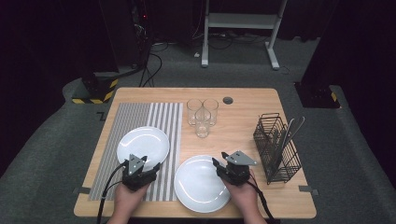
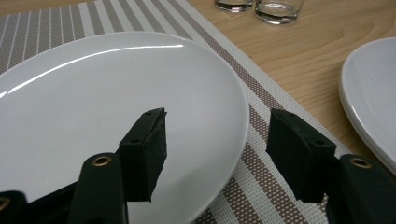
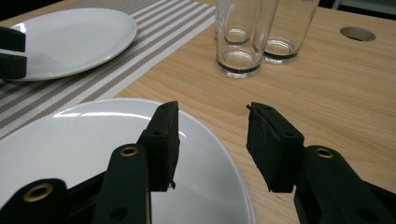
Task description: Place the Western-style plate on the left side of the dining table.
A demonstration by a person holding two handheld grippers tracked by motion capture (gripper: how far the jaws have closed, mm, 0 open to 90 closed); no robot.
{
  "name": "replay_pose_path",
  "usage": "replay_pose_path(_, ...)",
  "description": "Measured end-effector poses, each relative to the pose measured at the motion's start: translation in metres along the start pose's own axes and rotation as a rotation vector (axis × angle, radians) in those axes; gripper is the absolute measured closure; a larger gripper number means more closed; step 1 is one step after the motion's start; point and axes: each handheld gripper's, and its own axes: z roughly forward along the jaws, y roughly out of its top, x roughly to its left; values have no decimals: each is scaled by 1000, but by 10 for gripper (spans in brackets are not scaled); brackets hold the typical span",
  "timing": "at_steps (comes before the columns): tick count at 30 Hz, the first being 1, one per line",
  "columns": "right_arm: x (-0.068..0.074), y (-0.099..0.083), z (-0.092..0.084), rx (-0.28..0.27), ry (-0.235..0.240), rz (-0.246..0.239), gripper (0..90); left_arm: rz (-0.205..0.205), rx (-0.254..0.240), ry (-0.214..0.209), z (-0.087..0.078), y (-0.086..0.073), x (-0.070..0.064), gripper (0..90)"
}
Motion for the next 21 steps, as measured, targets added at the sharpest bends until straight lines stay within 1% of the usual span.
replay_pose_path(3, 0, 1, -1, -6, 14, 2, 532, -10, 4, -19, 1, -2, 0, 382)
replay_pose_path(7, 2, 1, -2, -21, 1, -14, 529, 6, 14, -21, 4, -3, -3, 378)
replay_pose_path(9, 2, 1, -2, -38, -6, -20, 502, 9, 16, -43, 5, -4, -4, 378)
replay_pose_path(10, 2, 1, -3, -45, 1, -17, 490, 10, 16, -44, 5, -4, -4, 384)
replay_pose_path(12, 2, 1, -3, -58, 5, -14, 486, 4, 15, -46, 6, -5, -5, 392)
replay_pose_path(15, 2, 2, -6, -83, 2, -30, 478, -3, 11, -47, 6, -5, -5, 392)
replay_pose_path(17, 2, 3, -7, -88, -7, -45, 478, 9, 9, -40, 6, -6, -6, 392)
replay_pose_path(21, 1, 5, -9, -93, -12, -43, 477, 30, 15, -29, 7, -6, -9, 391)
